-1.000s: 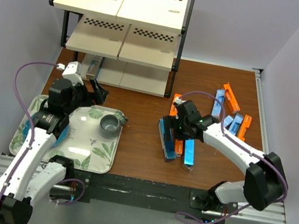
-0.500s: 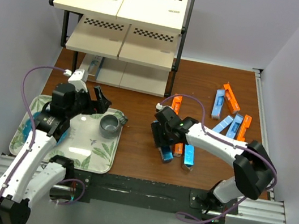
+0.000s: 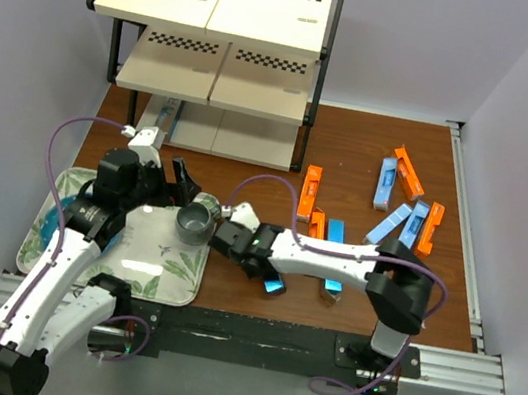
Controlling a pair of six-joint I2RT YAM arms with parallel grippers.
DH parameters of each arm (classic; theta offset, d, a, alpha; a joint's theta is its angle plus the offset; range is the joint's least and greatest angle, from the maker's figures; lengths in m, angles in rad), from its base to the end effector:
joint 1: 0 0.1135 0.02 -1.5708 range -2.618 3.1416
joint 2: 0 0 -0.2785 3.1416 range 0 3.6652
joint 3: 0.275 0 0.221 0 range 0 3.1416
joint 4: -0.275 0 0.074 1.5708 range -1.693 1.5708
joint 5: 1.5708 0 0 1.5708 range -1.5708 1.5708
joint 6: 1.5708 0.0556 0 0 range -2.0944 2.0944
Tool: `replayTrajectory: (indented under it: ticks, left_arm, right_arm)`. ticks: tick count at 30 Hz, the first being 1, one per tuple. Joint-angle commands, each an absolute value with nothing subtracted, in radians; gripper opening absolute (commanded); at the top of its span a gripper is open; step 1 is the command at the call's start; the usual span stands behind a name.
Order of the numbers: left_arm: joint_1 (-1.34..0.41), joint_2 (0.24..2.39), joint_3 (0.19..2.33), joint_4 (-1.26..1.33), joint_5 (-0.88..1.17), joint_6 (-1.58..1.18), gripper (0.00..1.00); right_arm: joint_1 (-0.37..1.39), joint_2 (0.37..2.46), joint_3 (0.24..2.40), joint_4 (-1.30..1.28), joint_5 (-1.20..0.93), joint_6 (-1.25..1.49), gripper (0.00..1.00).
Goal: Place and organize the toothpastes onto the shelf
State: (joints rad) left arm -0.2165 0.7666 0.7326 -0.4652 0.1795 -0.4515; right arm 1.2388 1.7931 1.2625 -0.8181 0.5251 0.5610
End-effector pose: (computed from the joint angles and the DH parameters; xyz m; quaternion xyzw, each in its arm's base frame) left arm 0.1415 -0.0413 0.2978 -0.0549 0.8559 -0.2395 0.4551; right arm 0.1313 0.2954 0.2102 -0.2919 0.9148 -0.0765 0.2686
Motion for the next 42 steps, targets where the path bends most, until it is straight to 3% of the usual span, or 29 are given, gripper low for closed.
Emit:
replayTrajectory:
  ticks: [1, 8, 11, 13, 20, 28, 38, 42]
  left_arm:
    - [-0.229, 0.769, 0.772, -0.468, 0.175, -0.431, 0.98]
    - [-0.236, 0.776, 0.787, -0.491, 0.133, -0.428, 0.98]
    - [-0.236, 0.781, 0.792, -0.492, 0.132, -0.429, 0.98]
    - [-0.238, 0.784, 0.793, -0.492, 0.132, -0.431, 0.98]
    - [-0.238, 0.801, 0.807, -0.491, 0.140, -0.433, 0.98]
    - [-0.238, 0.808, 0.818, -0.485, 0.178, -0.414, 0.98]
    - [-0.238, 0.819, 0.854, -0.466, 0.278, -0.256, 0.99]
    - [-0.238, 0.831, 0.890, -0.485, 0.282, -0.192, 0.99]
  right_arm:
    - [1.357, 1.903, 1.365, -1.017, 0.742, 0.630, 0.31]
    - [1.500, 2.066, 1.431, -1.221, 0.903, 0.733, 0.34]
    - [1.535, 2.077, 1.431, -1.224, 0.876, 0.755, 0.39]
    - [1.555, 2.060, 1.425, -1.188, 0.855, 0.747, 0.48]
    - [1.571, 1.957, 1.385, -1.043, 0.749, 0.648, 0.71]
    - [1.559, 1.765, 1.292, -0.940, 0.625, 0.618, 0.73]
    - [1.335, 1.389, 0.988, -0.726, 0.362, 0.500, 0.92]
    - [1.330, 1.355, 0.908, -0.699, 0.327, 0.489, 0.99]
